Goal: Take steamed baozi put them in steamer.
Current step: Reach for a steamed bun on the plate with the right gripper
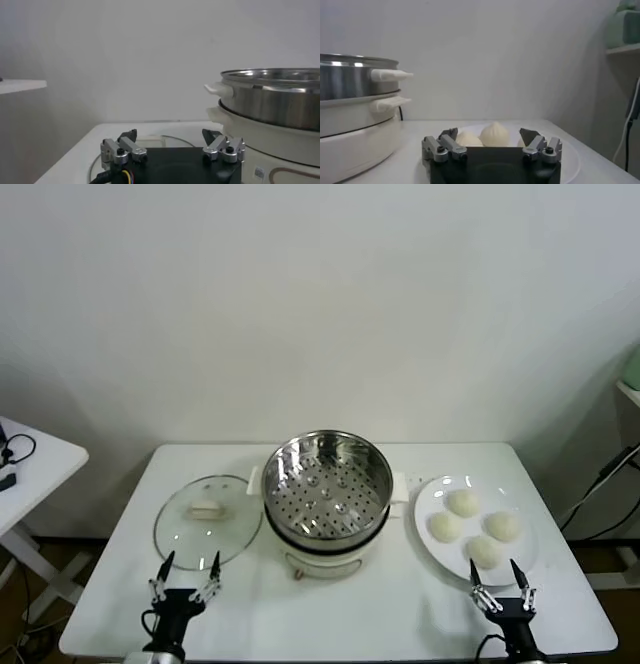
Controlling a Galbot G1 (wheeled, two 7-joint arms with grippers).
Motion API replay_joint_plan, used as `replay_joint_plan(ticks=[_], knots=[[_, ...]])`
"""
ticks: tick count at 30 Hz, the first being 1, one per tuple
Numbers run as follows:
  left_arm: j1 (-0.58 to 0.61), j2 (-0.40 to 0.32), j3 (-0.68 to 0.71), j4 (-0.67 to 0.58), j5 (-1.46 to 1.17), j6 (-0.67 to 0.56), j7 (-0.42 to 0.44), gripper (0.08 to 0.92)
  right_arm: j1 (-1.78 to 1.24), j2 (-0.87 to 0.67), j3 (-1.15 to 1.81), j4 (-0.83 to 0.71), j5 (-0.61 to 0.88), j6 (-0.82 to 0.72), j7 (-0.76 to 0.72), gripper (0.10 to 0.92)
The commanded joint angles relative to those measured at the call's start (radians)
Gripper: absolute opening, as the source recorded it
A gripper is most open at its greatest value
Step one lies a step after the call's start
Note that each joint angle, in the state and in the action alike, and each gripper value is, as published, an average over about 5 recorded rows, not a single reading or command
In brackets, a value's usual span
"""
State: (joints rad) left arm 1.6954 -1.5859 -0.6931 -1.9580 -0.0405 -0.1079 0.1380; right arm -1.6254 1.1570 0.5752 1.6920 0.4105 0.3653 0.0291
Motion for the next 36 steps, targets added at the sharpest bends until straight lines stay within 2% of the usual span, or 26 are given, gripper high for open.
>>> replay_joint_plan(ticks=[1, 6, 11, 14, 18, 23, 29, 32, 36], knots=[[0.000, 0.003, -0.002, 0.000, 0.014, -0.005, 0.000, 0.823, 0.051, -0.058, 0.056, 0.123, 0.022, -0.214, 0.022, 0.823], [-0.006, 0.004, 0.001, 0.002, 0.024, -0.011, 0.001, 0.823, 0.275, -0.185, 0.065, 0.140, 0.111, -0.397, 0.004, 0.823], [-0.008, 0.006, 0.001, 0.004, 0.029, -0.014, 0.003, 0.823, 0.552, -0.353, -0.069, 0.048, 0.195, -0.596, -0.042, 0.823], [-0.009, 0.010, 0.000, 0.008, 0.034, -0.018, 0.005, 0.823, 0.675, -0.478, -0.182, -0.017, 0.157, -0.715, -0.151, 0.823], [-0.014, 0.012, -0.001, 0.019, 0.048, -0.028, 0.006, 0.823, 0.831, -0.670, -0.387, -0.080, -0.002, -0.819, -0.372, 0.823], [-0.025, 0.015, 0.004, 0.037, 0.065, -0.038, 0.010, 0.823, 1.016, -0.814, -0.630, -0.168, -0.256, -0.708, -0.659, 0.823], [-0.034, 0.016, 0.007, 0.051, 0.073, -0.044, 0.017, 0.823, 1.458, -0.842, -1.087, -0.334, -0.505, -0.506, -0.934, 0.823], [-0.035, 0.018, 0.006, 0.062, 0.077, -0.050, 0.020, 0.823, 1.740, -0.787, -1.398, -0.437, -0.549, -0.424, -1.022, 0.823], [-0.035, 0.019, 0.006, 0.071, 0.082, -0.055, 0.022, 0.823, 2.001, -0.682, -1.720, -0.548, -0.482, -0.381, -1.087, 0.823]])
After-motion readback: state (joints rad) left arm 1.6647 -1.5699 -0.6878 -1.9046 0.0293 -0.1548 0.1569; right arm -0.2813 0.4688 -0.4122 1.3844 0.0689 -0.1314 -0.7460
